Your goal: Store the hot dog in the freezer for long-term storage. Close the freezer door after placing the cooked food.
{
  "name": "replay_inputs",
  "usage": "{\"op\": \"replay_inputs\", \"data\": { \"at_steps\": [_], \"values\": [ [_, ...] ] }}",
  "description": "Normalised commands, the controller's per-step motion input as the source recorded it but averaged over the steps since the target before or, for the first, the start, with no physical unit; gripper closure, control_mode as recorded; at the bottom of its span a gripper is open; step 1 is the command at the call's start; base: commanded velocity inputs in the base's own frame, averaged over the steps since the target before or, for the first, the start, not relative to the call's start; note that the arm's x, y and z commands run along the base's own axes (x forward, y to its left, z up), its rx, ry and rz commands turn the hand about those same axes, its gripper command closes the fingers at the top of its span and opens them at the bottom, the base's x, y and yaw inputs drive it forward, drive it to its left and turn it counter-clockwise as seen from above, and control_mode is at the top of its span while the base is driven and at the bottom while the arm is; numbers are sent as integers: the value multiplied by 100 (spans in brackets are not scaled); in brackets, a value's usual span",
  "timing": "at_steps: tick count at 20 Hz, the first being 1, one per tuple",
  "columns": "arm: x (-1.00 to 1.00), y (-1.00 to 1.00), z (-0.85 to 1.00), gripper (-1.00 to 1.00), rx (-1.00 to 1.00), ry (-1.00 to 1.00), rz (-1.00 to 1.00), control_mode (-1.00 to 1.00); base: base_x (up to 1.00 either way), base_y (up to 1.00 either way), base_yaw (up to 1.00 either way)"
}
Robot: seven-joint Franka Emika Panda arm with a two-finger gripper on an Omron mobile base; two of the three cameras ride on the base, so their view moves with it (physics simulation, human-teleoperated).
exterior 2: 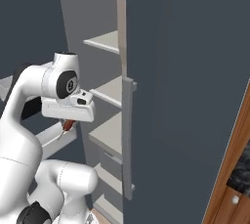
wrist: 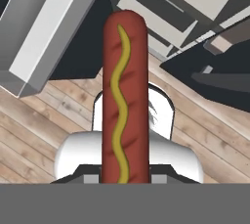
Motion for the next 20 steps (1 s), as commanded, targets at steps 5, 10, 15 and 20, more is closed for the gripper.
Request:
{"op": "replay_inputs", "data": {
  "at_steps": [5, 10, 15, 20],
  "values": [
    [0, 0, 0, 100, 0, 0, 0, 100, 45, 0, 0],
    [0, 0, 0, 100, 0, 0, 0, 100, 26, 0, 0],
    [0, 0, 0, 100, 0, 0, 0, 100, 0, 0, 0],
    [0, 0, 0, 100, 0, 0, 0, 100, 0, 0, 0]
  ]
}}
